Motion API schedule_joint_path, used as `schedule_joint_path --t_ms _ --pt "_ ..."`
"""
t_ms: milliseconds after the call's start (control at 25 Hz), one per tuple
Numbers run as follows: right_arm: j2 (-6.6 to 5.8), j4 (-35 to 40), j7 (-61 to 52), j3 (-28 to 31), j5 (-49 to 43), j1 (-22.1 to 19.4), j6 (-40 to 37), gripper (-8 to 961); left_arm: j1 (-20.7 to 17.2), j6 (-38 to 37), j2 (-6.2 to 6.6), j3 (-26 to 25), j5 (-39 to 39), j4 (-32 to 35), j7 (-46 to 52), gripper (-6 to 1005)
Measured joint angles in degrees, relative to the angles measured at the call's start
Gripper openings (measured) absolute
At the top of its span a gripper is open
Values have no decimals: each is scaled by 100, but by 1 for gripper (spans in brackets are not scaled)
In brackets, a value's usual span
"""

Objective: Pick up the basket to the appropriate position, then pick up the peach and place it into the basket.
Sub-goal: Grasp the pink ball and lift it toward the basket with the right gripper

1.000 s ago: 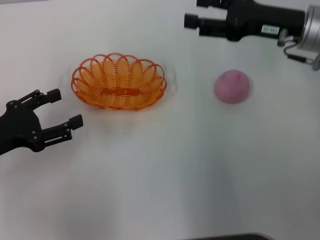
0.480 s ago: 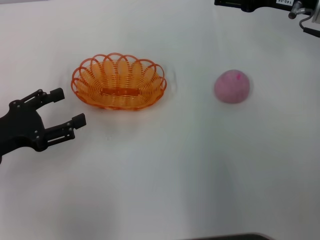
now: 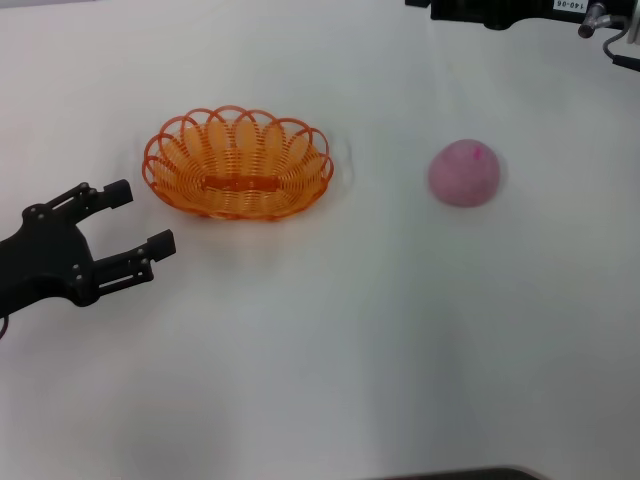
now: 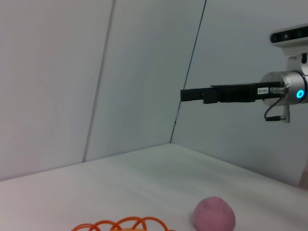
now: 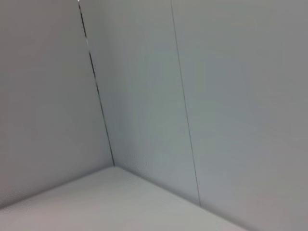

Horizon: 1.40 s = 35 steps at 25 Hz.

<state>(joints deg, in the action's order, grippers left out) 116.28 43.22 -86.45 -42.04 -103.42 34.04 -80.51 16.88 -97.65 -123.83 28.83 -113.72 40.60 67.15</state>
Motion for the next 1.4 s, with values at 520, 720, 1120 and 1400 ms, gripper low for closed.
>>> schedule_joint_path --t_ms 520,720,1120,1400 --pt "66 1337 -2116 -383 -2400 478 -123 733 84 -1 -1 36 -24 -79 10 878" --pt "120 1444 -2502 -460 -3294 823 -323 731 87 -9 8 36 -28 -69 75 878" --pt "288 1572 -3011 -643 -4921 1405 -837 728 104 -68 17 46 -52 31 210 878" --pt "319 1549 -3262 -936 -5501 1555 -1045 726 120 -69 23 67 -53 37 218 878"
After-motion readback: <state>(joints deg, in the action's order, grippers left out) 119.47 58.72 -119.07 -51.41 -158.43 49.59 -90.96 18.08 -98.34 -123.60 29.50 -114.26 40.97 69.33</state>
